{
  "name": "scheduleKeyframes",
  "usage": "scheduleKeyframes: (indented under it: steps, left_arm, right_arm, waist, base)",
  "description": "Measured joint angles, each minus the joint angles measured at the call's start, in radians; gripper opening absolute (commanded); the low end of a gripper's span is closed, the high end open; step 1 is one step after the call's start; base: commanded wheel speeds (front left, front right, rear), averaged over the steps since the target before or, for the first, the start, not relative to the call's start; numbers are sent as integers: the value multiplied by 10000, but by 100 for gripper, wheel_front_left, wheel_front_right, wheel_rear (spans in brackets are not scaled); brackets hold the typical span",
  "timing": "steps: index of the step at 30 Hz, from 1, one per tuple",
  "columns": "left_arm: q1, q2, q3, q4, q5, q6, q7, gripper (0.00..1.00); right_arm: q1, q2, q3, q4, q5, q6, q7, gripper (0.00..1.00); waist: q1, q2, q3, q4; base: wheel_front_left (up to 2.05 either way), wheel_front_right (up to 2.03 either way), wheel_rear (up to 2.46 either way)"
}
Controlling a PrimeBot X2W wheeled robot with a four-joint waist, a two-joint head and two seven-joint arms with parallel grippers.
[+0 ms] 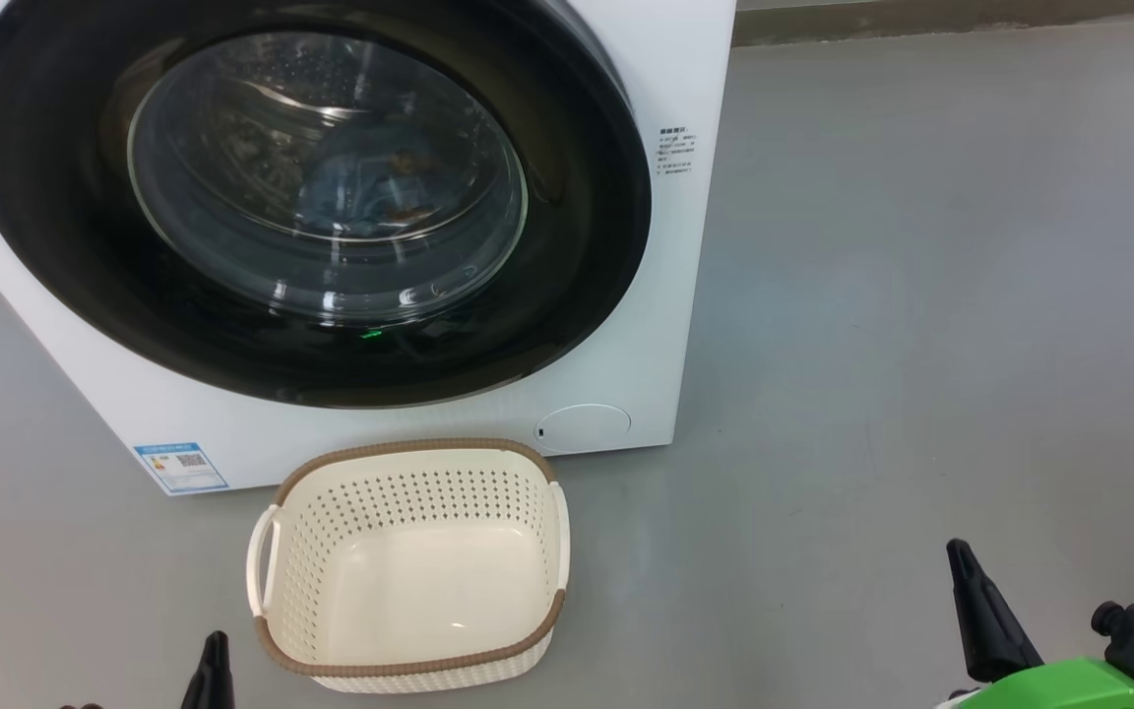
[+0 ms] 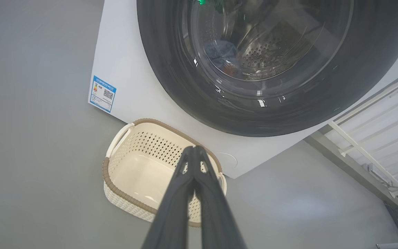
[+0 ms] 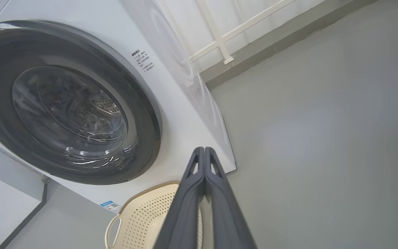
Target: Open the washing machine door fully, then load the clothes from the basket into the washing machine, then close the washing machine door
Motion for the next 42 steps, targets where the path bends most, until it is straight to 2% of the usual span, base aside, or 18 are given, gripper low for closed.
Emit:
scheduleKeyframes:
  steps: [42]
  left_arm:
    - [-602, 21, 184, -13, -4389, 2, 1229, 0]
  right_arm:
    - [-537, 113, -311, 259, 4794, -4, 1231, 0]
  waist:
    - [0, 0, -86, -41]
  base:
    - [0, 0, 0]
